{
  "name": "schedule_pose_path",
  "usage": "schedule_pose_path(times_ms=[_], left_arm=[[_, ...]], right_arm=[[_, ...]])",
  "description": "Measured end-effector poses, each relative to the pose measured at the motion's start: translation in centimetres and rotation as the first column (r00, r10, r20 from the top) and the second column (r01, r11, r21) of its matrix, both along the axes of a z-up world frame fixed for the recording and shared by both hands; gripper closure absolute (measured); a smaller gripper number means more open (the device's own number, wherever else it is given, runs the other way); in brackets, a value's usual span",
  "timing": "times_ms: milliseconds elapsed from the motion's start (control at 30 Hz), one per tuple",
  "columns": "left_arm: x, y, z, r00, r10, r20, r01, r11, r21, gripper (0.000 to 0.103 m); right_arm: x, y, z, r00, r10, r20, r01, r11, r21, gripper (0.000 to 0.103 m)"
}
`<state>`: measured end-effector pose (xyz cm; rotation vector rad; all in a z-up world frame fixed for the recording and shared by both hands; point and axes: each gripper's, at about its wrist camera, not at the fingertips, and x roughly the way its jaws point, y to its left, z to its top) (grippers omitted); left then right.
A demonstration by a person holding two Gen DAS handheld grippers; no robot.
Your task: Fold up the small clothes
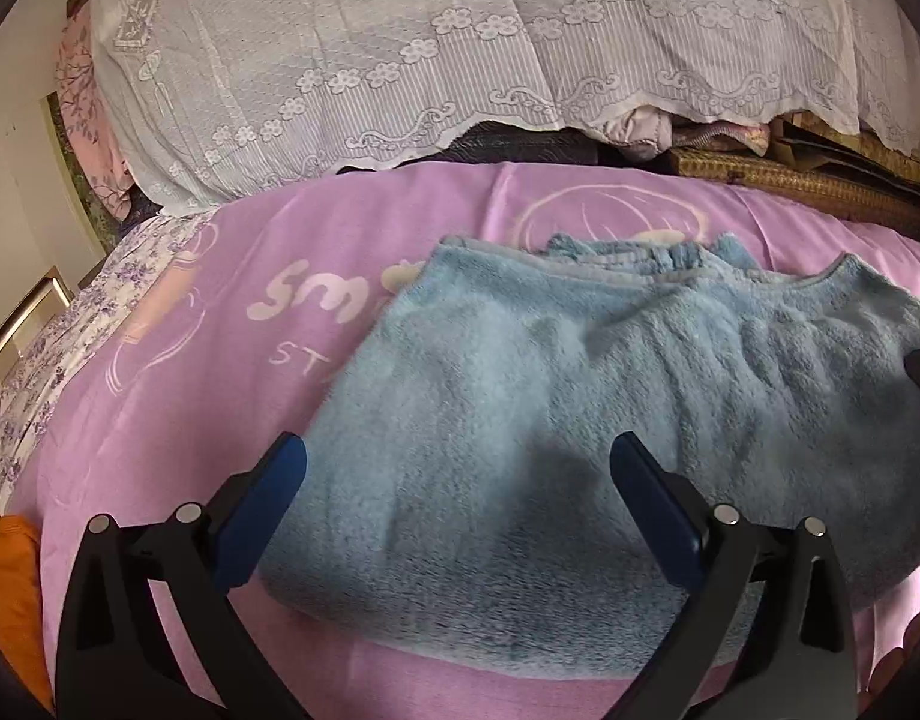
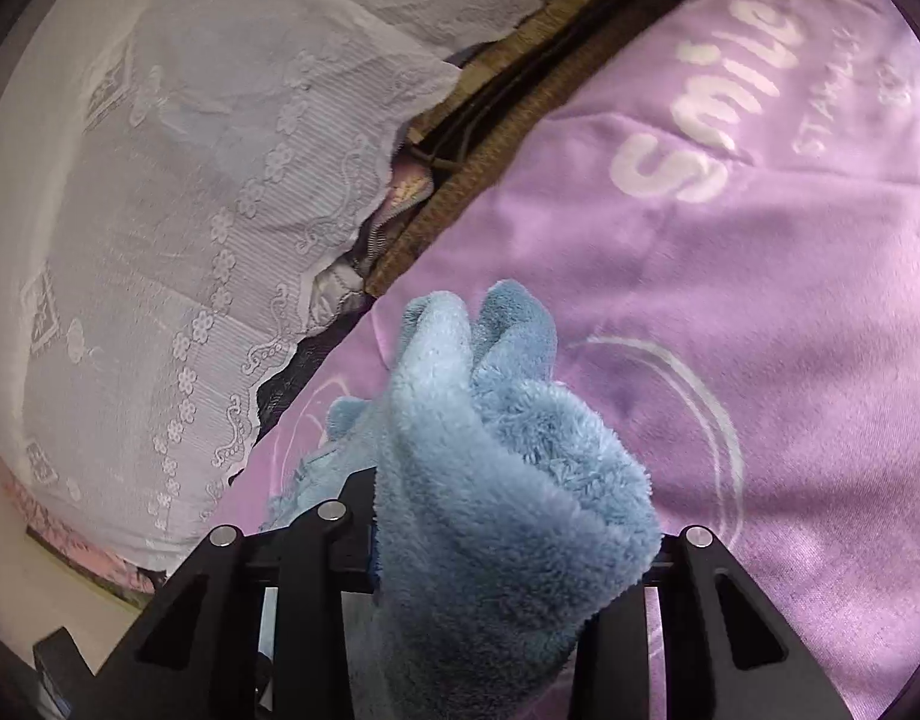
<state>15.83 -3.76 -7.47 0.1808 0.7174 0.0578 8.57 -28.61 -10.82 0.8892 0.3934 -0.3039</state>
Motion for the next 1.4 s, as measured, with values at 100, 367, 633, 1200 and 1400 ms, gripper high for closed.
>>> schedule_pose_path(times_ms=[100,367,633,1200,1400], left_arm=[[1.7,2.1,0.2,0.999,0.030,-0.032,-0.031,1.000,-0.004,0.004],[5.6,2.9,0.7,0.988,-0.085,-0.127,0.067,0.988,-0.139,0.004],[8.3,0.2,1.0,0.957,-0.248,-0.148,0.196,0.934,-0.297,0.004],[9.5,4.1,2.2,0.933,-0.344,-0.109,0.232,0.803,-0.549,0.006],[10.5,7.5,2.9,0.952,-0.288,-0.103,0.180,0.800,-0.572,0.006]], right_arm=[[0.1,1.2,1.3,1.000,0.018,-0.004,-0.018,0.996,-0.090,0.067],[0.4,4.3,4.1,0.996,0.091,0.011,-0.085,0.965,-0.246,0.067],[0.1,9.5,6.5,0.977,0.210,0.020,-0.181,0.881,-0.437,0.067],[0.7,15.7,9.1,0.950,0.312,-0.005,-0.258,0.777,-0.575,0.067],[2.3,19.2,10.3,0.938,0.346,-0.017,-0.281,0.732,-0.621,0.067]])
